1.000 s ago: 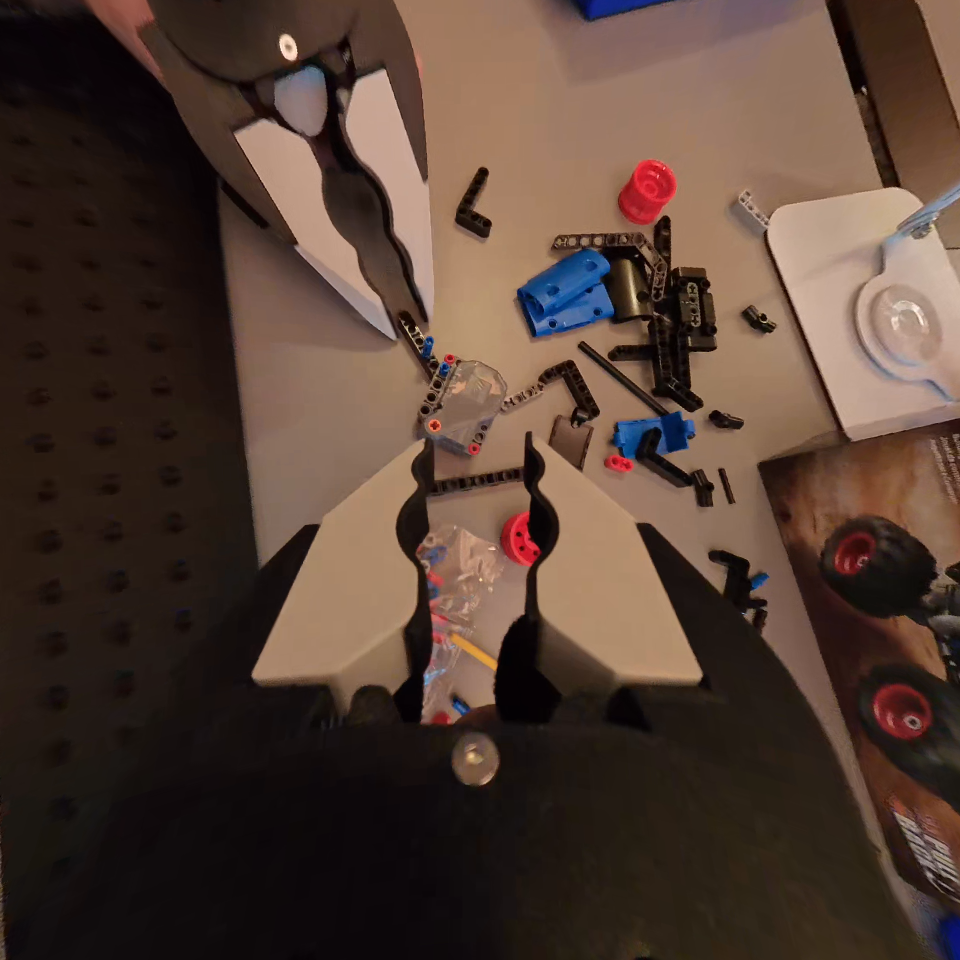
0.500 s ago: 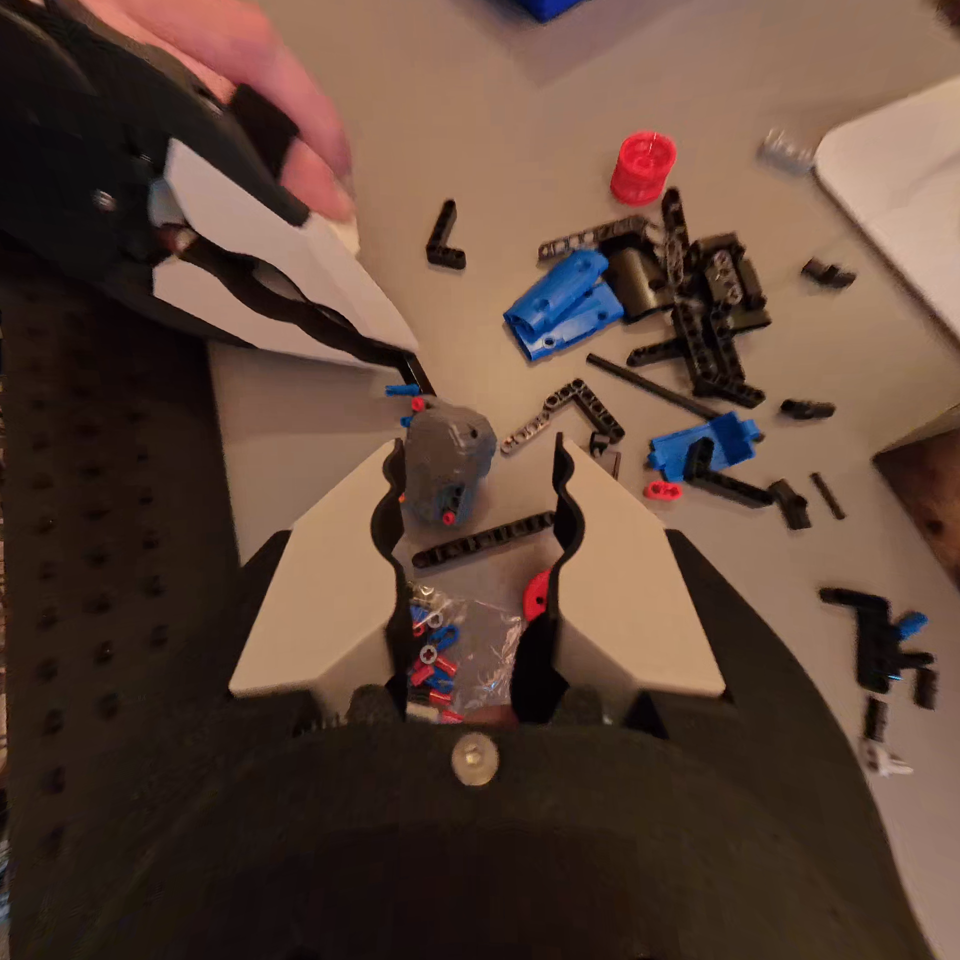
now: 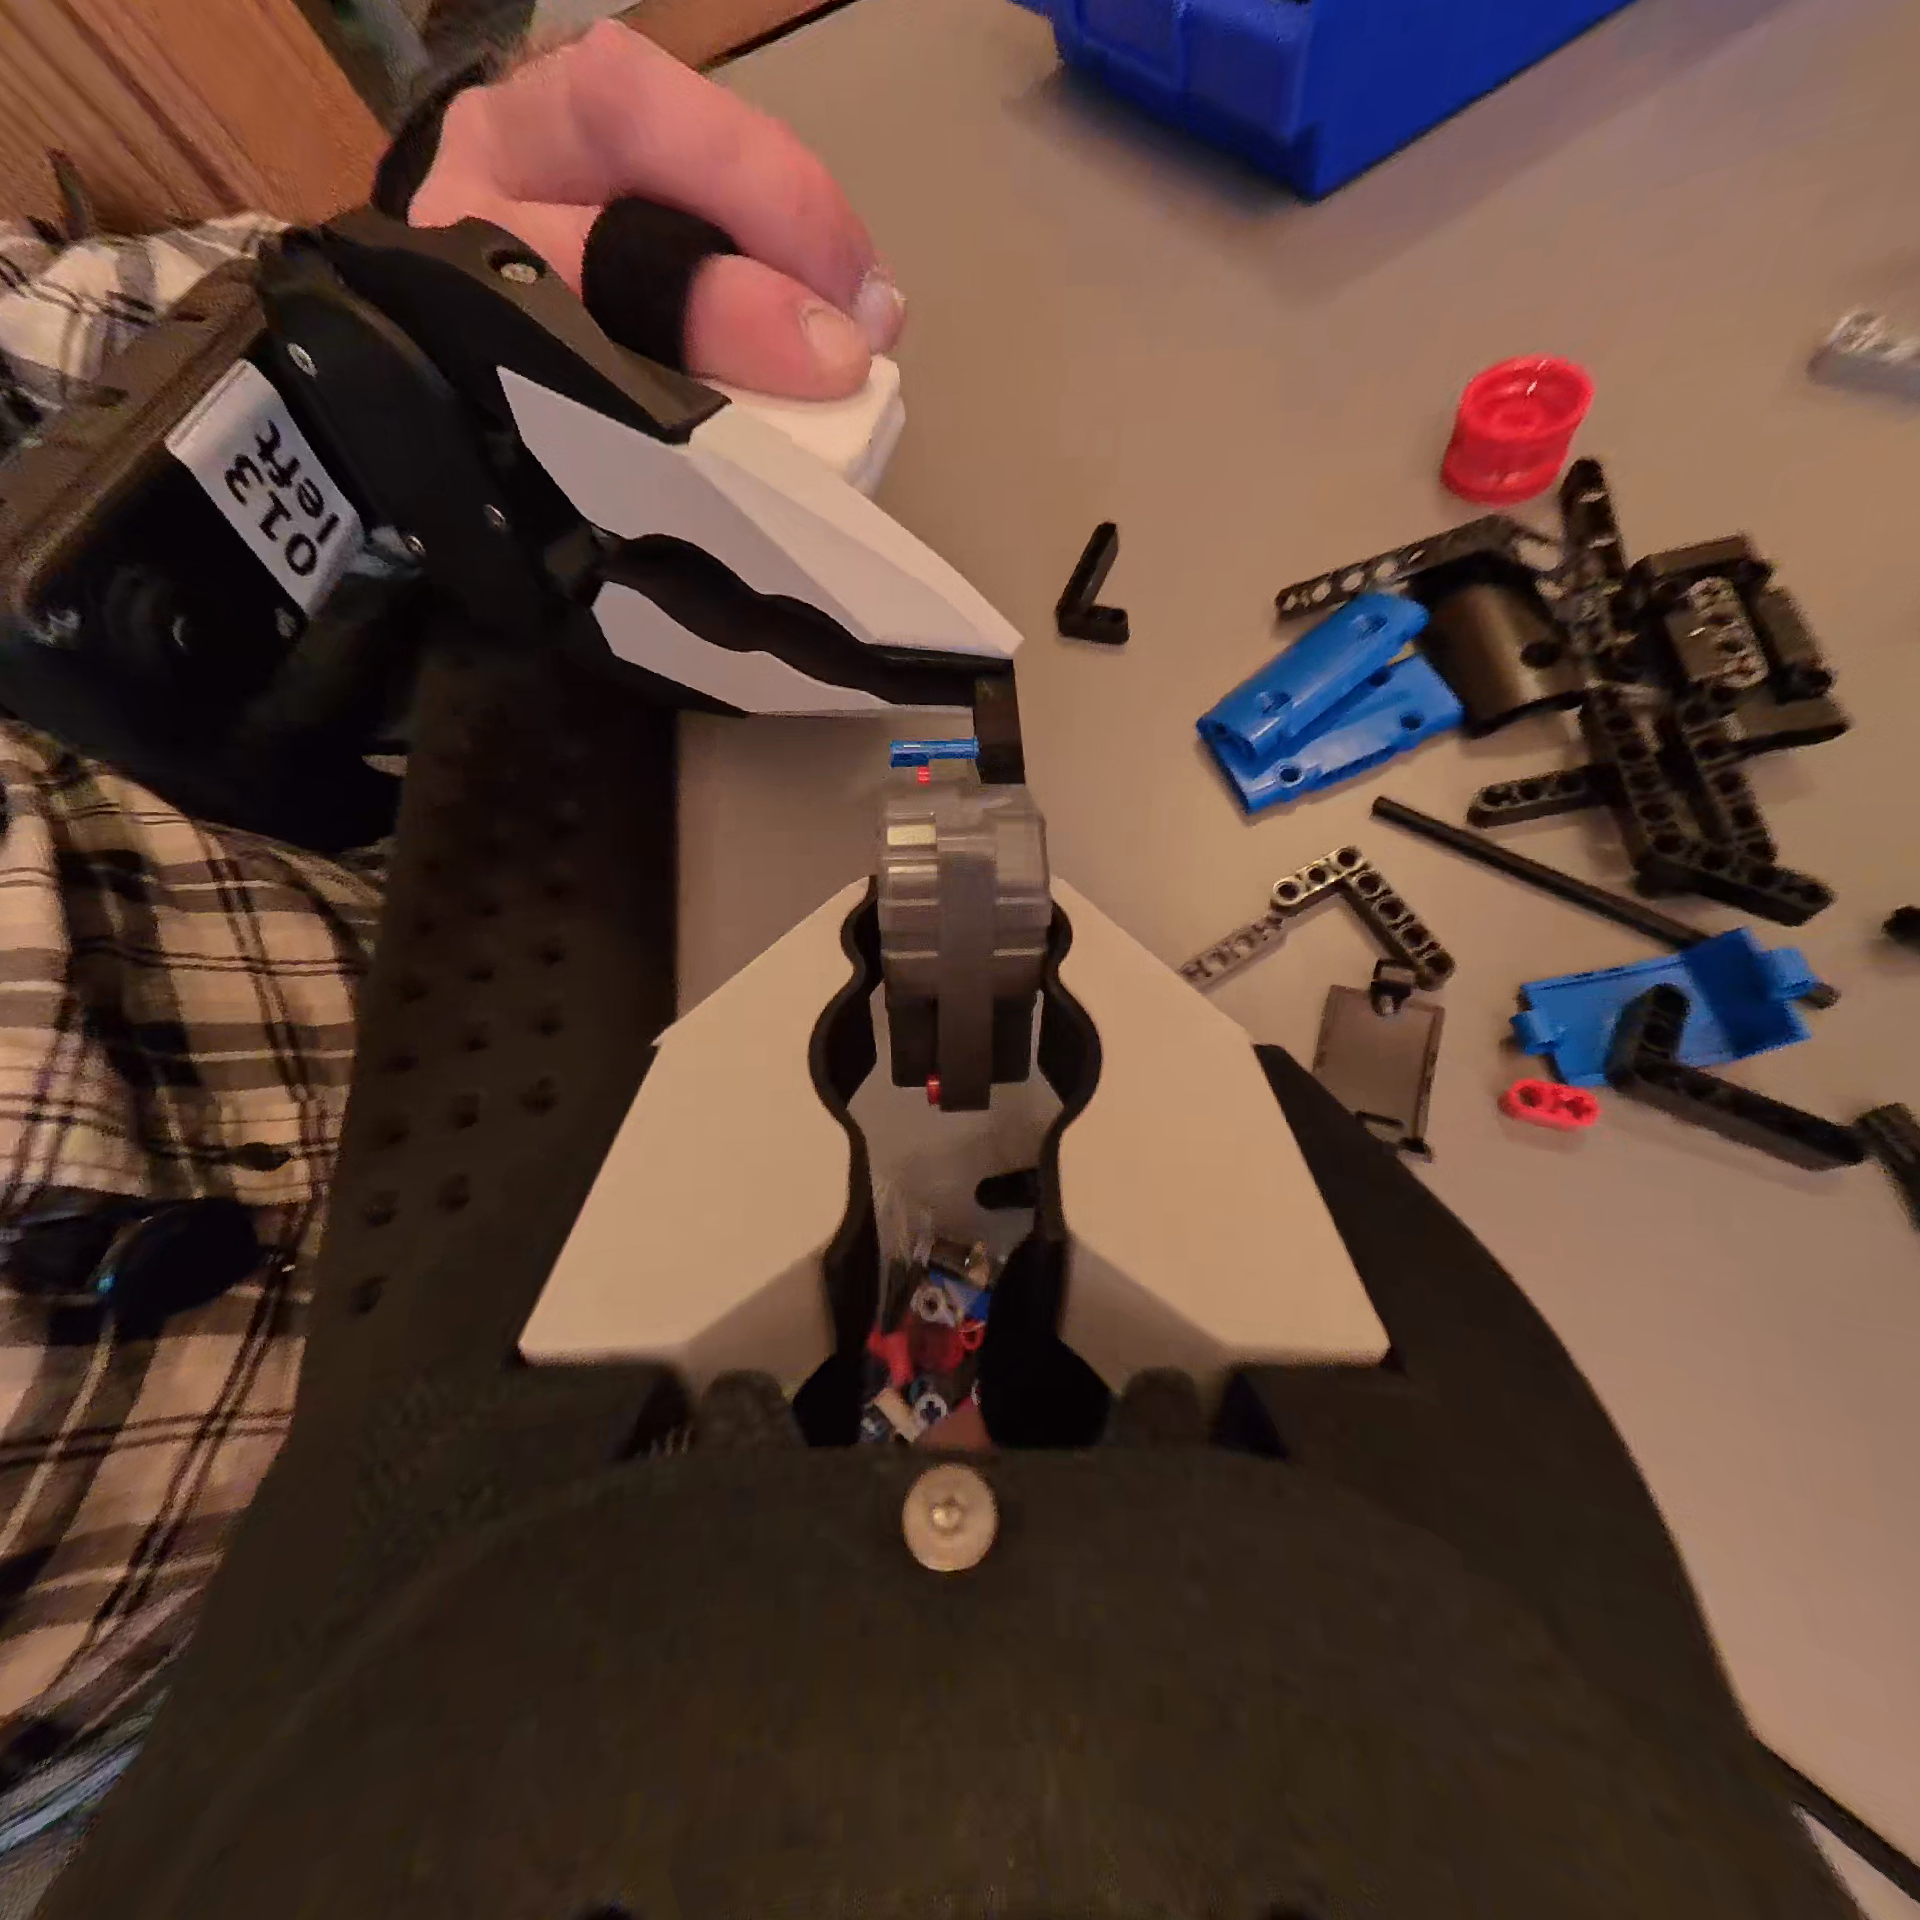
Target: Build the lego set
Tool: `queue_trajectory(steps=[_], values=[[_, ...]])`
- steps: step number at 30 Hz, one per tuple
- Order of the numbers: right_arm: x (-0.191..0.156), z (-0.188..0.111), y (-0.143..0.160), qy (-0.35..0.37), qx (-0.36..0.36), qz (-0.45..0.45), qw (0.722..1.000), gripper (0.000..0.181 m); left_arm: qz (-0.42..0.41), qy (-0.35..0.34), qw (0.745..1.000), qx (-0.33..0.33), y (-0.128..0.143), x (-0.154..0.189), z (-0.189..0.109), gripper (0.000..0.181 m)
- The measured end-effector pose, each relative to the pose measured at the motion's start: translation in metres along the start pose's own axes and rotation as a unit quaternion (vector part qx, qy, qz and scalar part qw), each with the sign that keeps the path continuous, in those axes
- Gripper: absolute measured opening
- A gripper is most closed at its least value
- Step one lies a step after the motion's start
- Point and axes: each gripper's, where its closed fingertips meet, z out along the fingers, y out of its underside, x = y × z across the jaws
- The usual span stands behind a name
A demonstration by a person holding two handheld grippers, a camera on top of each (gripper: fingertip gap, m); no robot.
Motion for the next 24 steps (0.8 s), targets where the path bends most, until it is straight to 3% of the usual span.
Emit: queue_trajectory(steps=[2, 4, 6, 8, 11, 14, 16, 18, 20, 22, 24], values=[[0.001, -0.001, -0.004, 0.039, 0.001, -0.025, 0.999, 0.025, -0.038, 0.002, 0.999, 0.000, 0.003, -0.005, 0.000, 0.007], [0.006, -0.004, -0.006, 0.092, -0.005, -0.051, 0.994, 0.024, -0.065, 0.000, 0.998, -0.008, 0.011, -0.010, -0.001, 0.035], [0.007, -0.008, -0.012, 0.133, 0.007, -0.066, 0.989, 0.024, -0.142, 0.009, 0.990, 0.012, 0.011, -0.018, -0.009, 0.052], [0.008, -0.013, -0.019, 0.179, 0.027, -0.077, 0.980, 0.025, -0.245, 0.019, 0.969, 0.024, 0.010, -0.030, -0.018, 0.052], [0.004, -0.016, -0.027, 0.233, 0.045, -0.111, 0.965, 0.025, -0.444, 0.062, 0.892, 0.046, 0.002, -0.036, -0.023, 0.050], [-0.004, -0.014, -0.035, 0.277, 0.056, -0.168, 0.944, 0.025, -0.608, 0.096, 0.783, 0.087, 0.000, -0.041, -0.024, 0.051], [-0.011, -0.013, -0.042, 0.305, 0.068, -0.203, 0.928, 0.025, -0.680, 0.123, 0.712, 0.127, -0.004, -0.043, -0.025, 0.041], [-0.016, -0.013, -0.048, 0.340, 0.075, -0.242, 0.906, 0.025, -0.717, 0.146, 0.663, 0.155, -0.010, -0.043, -0.026, 0.032], [-0.019, -0.014, -0.053, 0.377, 0.077, -0.288, 0.877, 0.024, -0.730, 0.150, 0.637, 0.196, -0.018, -0.051, -0.030, 0.018], [-0.022, -0.017, -0.058, 0.417, 0.077, -0.329, 0.844, 0.025, -0.724, 0.145, 0.638, 0.220, -0.021, -0.057, -0.033, 0.017], [-0.025, -0.019, -0.062, 0.431, 0.084, -0.343, 0.831, 0.025, -0.718, 0.143, 0.637, 0.241, -0.023, -0.063, -0.038, 0.014]])
